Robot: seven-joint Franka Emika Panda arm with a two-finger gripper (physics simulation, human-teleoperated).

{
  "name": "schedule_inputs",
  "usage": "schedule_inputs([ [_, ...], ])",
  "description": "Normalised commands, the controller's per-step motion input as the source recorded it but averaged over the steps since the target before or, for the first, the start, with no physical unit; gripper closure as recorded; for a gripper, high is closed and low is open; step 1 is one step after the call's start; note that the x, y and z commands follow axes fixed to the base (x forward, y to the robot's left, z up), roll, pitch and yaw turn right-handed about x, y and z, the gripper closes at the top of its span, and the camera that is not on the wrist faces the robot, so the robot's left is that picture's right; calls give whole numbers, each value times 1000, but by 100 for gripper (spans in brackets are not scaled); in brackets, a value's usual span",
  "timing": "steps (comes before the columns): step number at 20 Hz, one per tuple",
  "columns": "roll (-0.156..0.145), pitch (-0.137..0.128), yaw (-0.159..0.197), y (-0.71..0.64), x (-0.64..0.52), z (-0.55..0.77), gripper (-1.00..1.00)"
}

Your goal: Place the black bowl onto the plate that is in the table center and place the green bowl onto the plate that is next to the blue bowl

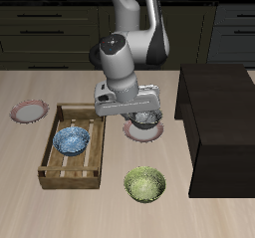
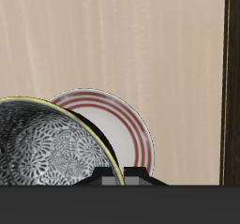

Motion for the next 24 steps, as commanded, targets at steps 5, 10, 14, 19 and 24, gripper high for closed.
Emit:
schedule_inputs([
  [5, -7, 42, 14, -12, -45, -213, 100],
  [10, -58, 3, 49, -6, 22, -142, -100],
  [14, 41, 26, -2, 36, -17, -50, -100],
  [19, 16, -12, 15, 31, -51, 72, -100],
  [24, 1, -35, -9, 41, -43, 337, -100],
])
